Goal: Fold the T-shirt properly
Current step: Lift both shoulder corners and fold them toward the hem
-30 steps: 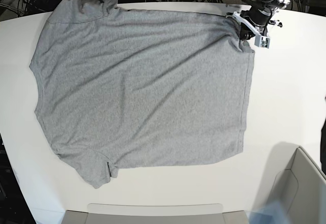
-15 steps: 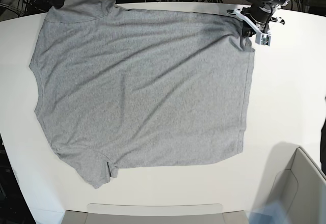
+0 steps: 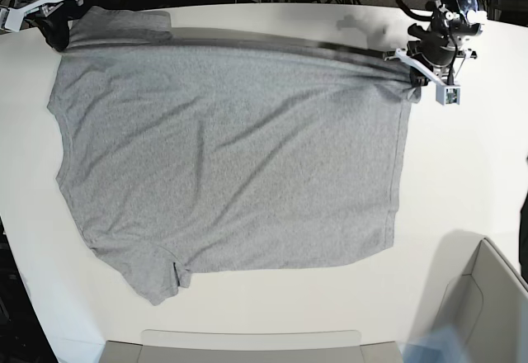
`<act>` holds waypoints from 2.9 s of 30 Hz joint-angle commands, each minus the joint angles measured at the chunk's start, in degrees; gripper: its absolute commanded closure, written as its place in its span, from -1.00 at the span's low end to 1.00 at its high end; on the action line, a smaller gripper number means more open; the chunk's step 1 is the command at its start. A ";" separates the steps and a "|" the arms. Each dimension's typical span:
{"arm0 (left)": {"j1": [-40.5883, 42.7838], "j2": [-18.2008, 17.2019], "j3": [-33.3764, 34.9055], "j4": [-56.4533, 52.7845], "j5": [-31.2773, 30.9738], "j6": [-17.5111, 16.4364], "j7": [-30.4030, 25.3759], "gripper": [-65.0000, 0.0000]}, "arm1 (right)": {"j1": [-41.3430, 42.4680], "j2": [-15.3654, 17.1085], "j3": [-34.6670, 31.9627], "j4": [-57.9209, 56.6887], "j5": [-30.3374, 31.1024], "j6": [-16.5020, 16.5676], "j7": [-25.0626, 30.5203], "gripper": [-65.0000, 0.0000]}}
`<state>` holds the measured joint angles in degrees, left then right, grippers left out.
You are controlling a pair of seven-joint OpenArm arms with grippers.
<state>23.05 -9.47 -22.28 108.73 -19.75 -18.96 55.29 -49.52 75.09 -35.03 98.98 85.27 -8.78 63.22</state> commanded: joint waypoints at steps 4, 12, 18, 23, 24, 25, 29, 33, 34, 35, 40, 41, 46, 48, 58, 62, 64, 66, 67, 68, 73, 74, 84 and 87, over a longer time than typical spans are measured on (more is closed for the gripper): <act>-2.70 -0.42 -0.27 1.21 -0.08 0.63 0.67 1.00 | 2.53 2.93 0.08 0.05 -0.27 -1.55 -0.23 1.00; -8.15 0.73 -0.53 0.94 0.36 0.81 6.12 1.00 | 15.63 2.49 0.26 -5.48 -0.27 -1.64 -14.83 1.00; -11.40 0.46 -0.18 0.42 0.36 0.89 7.17 1.00 | 23.45 1.88 0.08 -7.59 -0.27 -2.78 -22.12 1.00; -14.39 0.46 -0.09 -5.21 0.36 0.89 7.17 1.00 | 31.10 -0.23 0.17 -11.20 -0.27 -3.14 -31.00 1.00; -14.83 0.46 -0.09 -6.18 0.36 0.89 7.00 1.00 | 32.68 -1.20 0.26 -11.90 -0.27 -3.22 -32.94 1.00; -15.18 0.46 -0.27 -6.79 0.36 0.89 6.73 1.00 | 34.53 -2.08 0.26 -12.78 -0.27 -3.22 -35.13 1.00; -15.36 0.38 -0.53 -7.14 0.36 0.89 6.65 1.00 | 40.59 -5.42 0.26 -16.12 -0.27 -3.31 -42.61 1.00; -18.26 0.38 -0.18 -7.94 0.36 0.89 6.73 1.00 | 45.43 -7.18 0.26 -18.23 -0.27 -3.31 -47.09 1.00; -18.61 0.38 -0.18 -8.38 0.36 0.89 6.73 1.00 | 46.40 -7.27 0.26 -18.58 -0.27 -3.31 -47.97 1.00; -19.05 0.38 -0.18 -8.99 0.36 0.98 6.73 1.00 | 47.54 -7.35 0.26 -18.85 -0.27 -3.31 -49.11 1.00; -22.74 0.29 -0.09 -13.65 0.45 0.98 6.73 1.00 | 54.22 -10.25 0.26 -21.13 -0.27 -4.98 -56.14 1.00; -23.44 0.29 -0.09 -14.53 0.45 0.98 6.65 1.00 | 55.28 -10.96 0.26 -21.66 -1.19 -6.30 -57.46 1.00; -25.73 -0.94 -0.09 -16.55 0.45 0.98 6.56 1.00 | 59.67 -15.18 0.26 -22.19 -9.54 -9.29 -62.47 1.00; -26.78 -1.03 -0.09 -17.87 0.45 0.98 6.56 1.00 | 60.99 -16.85 0.26 -23.77 -10.77 -9.29 -63.44 1.00; -31.36 -3.32 0.00 -25.17 0.45 0.89 4.62 1.00 | 65.39 -22.03 0.26 -31.24 -17.45 -9.29 -63.79 1.00; -31.44 -3.23 0.00 -25.17 0.45 0.89 4.62 1.00 | 67.49 -23.18 0.26 -33.62 -17.54 -9.29 -63.79 1.00; -31.53 -3.05 0.00 -25.08 0.45 0.89 4.98 1.00 | 68.46 -23.44 0.26 -34.14 -18.33 -9.29 -63.79 1.00; -32.23 -3.05 0.00 -25.08 0.45 0.89 4.71 1.00 | 69.34 -23.53 0.26 -34.23 -19.65 -9.29 -63.79 1.00; -32.76 -3.05 0.00 -25.08 0.45 0.89 4.54 1.00 | 69.96 -23.62 0.26 -34.41 -20.26 -9.29 -63.79 1.00; -33.20 -3.05 0.00 -25.25 0.45 0.89 4.45 1.00 | 70.40 -24.06 0.08 -35.02 -20.62 -9.29 -63.79 1.00; -35.84 -3.23 0.00 -29.30 0.45 0.89 4.45 1.00 | 73.12 -27.05 -0.27 -41.53 -21.06 -8.67 -63.88 1.00; -36.28 -3.32 0.00 -30.44 0.45 0.89 4.45 1.00 | 73.39 -27.66 -0.27 -42.41 -21.14 -8.59 -63.88 1.00; -37.33 -3.32 0.00 -31.85 0.45 0.89 3.83 1.00 | 77.69 -31.53 -0.10 -48.91 -26.68 -5.86 -63.88 0.96; -36.98 -3.32 0.00 -31.50 0.45 0.89 3.83 0.71 | 77.78 -31.62 0.26 -48.56 -26.59 -5.86 -66.96 0.59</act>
<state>-12.82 -11.75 -22.13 76.01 -19.20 -18.22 60.16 26.52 41.91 -35.64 50.02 58.92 -14.85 -5.06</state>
